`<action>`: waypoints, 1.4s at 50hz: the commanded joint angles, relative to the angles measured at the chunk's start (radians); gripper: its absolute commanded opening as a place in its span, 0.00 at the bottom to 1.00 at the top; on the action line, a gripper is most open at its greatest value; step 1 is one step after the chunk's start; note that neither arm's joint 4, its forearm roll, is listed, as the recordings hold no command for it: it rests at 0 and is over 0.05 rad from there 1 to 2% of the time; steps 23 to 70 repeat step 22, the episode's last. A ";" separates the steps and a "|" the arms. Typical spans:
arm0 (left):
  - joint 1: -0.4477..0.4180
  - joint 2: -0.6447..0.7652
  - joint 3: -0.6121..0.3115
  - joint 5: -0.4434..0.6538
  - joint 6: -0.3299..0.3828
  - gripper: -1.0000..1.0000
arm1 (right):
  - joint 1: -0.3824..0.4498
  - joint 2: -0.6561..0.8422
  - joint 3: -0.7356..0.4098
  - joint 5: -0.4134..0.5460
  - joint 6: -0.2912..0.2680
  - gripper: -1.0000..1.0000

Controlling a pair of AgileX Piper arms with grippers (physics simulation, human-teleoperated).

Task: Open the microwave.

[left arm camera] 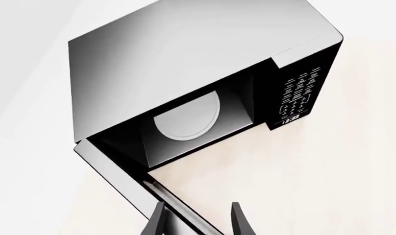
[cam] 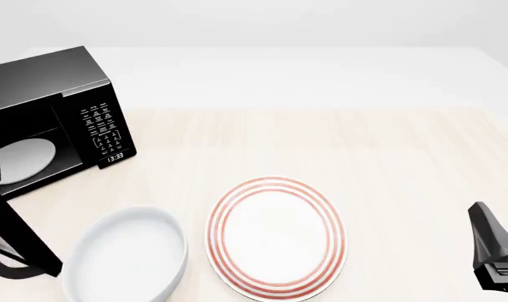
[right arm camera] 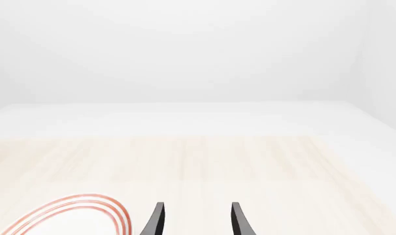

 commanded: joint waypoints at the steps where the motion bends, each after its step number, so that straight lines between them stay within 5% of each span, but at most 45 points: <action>1: 0.026 -0.006 0.066 0.029 -0.007 1.00 | 0.000 0.000 0.000 0.000 0.000 1.00; 70: 0.052 -0.024 0.095 0.032 0.007 1.00 | 0.000 0.000 0.000 0.000 0.000 1.00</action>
